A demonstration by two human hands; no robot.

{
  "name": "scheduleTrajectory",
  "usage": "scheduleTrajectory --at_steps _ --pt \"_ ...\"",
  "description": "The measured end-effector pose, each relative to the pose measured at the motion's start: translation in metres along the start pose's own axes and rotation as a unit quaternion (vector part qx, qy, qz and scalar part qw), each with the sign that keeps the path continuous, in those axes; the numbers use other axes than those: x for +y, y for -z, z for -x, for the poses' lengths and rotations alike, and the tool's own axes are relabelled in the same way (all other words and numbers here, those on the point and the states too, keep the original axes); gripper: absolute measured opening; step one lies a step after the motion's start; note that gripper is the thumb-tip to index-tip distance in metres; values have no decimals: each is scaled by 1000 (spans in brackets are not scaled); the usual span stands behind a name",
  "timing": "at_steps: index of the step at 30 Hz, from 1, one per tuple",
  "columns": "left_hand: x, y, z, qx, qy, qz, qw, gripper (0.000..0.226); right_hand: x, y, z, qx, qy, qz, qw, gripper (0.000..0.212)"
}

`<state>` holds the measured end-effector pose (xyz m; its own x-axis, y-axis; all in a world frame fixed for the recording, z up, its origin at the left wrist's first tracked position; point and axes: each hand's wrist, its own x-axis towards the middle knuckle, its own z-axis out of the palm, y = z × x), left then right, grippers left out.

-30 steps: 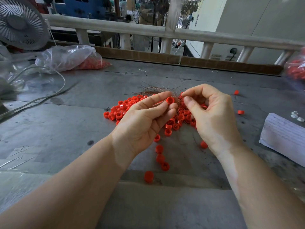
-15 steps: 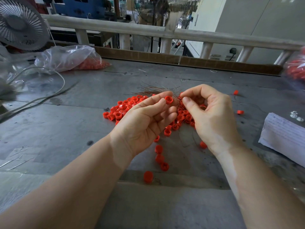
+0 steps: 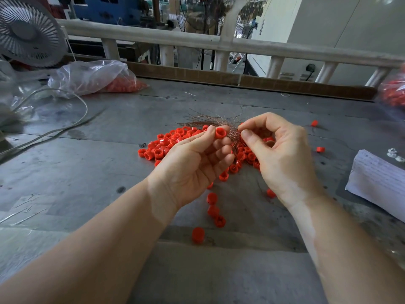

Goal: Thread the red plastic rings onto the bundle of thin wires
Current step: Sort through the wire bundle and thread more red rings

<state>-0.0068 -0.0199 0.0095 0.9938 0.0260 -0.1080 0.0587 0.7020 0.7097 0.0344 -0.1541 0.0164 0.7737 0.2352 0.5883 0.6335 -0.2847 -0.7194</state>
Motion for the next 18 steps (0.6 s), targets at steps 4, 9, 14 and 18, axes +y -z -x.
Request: scheduleTrajectory --at_steps 4,9,14,18 --pt "-1 -1 0 -7 1 1 1000 30 0 0 0 3 10 9 1000 27" --pt "-1 -1 0 -11 -3 0 1000 28 0 1 -1 3 18 4 1000 28" --pt "0 0 -1 -8 -8 9 1000 31 1 1 -1 3 20 -1 1000 29" --pt "0 0 -1 -13 -5 26 1000 38 1 2 -1 3 18 -4 1000 29"
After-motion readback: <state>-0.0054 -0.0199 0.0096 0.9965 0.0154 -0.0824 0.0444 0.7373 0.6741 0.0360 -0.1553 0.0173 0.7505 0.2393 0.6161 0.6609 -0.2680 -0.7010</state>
